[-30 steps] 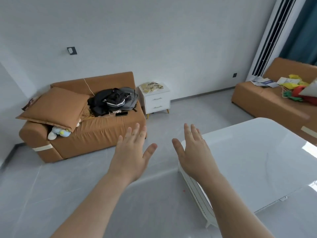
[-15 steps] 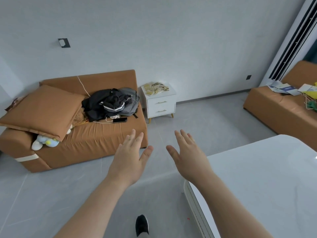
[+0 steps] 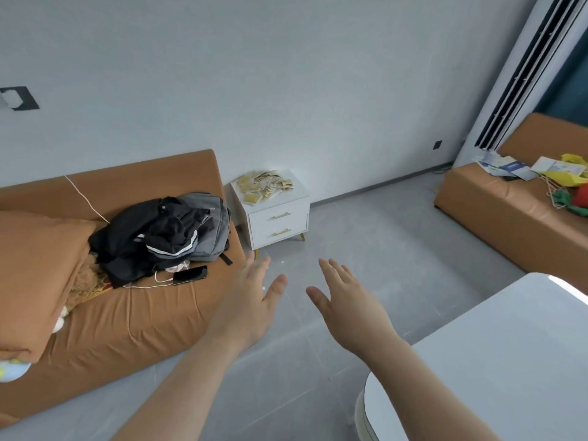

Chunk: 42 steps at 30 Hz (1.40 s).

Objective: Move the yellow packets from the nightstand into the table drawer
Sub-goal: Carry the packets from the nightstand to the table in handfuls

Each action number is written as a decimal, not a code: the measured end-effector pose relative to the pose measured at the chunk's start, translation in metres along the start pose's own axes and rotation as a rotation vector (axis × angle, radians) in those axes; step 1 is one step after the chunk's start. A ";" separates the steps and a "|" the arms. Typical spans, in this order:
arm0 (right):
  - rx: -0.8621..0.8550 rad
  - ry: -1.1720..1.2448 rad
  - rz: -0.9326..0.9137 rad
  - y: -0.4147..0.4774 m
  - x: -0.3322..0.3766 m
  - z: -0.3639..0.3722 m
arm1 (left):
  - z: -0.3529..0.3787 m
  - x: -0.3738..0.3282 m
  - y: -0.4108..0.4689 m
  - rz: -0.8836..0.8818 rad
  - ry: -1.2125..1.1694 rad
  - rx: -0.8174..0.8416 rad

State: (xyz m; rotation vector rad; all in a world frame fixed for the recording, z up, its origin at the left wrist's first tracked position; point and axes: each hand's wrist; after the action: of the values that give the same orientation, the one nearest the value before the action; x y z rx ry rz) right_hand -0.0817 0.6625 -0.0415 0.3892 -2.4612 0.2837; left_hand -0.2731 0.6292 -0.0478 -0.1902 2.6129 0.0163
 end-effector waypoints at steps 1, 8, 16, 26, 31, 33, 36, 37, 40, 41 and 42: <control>0.000 0.004 0.011 0.020 -0.003 -0.001 | 0.002 0.003 0.020 -0.003 -0.004 0.013; -0.016 0.041 0.030 0.187 -0.038 -0.012 | 0.022 0.024 0.181 -0.024 -0.002 0.032; 0.066 -0.002 -0.026 0.382 -0.051 -0.050 | 0.014 0.029 0.354 -0.129 -0.062 0.075; 0.112 -0.077 -0.065 0.597 -0.052 -0.052 | 0.024 0.088 0.559 -0.213 -0.046 0.138; 0.175 -0.156 -0.028 0.702 -0.043 -0.049 | 0.022 0.129 0.668 -0.230 -0.054 0.227; 0.202 -0.183 -0.018 0.738 -0.039 -0.050 | 0.018 0.138 0.707 -0.221 -0.063 0.264; 0.212 -0.187 0.004 0.789 -0.040 -0.053 | 0.013 0.147 0.761 -0.215 -0.062 0.311; 0.221 -0.183 0.015 0.805 -0.041 -0.053 | 0.013 0.148 0.778 -0.214 -0.070 0.320; 0.248 -0.175 0.046 0.854 -0.052 -0.054 | 0.018 0.155 0.828 -0.233 -0.095 0.349; 0.256 -0.167 0.057 0.871 -0.056 -0.055 | 0.023 0.159 0.845 -0.249 -0.099 0.362; 0.268 -0.161 0.066 0.888 -0.061 -0.055 | 0.027 0.162 0.862 -0.272 -0.110 0.376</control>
State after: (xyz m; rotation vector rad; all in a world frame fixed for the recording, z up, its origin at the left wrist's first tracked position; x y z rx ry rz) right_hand -0.3083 1.5200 -0.1324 0.4592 -2.6034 0.6365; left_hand -0.5175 1.4624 -0.1735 -0.3940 2.4060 -0.5379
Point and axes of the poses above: each hand's wrist, its own y-axis towards the middle knuckle, its own z-axis out of the palm, x = y × z, and after that the axes turned 11 degrees about y, right-handed
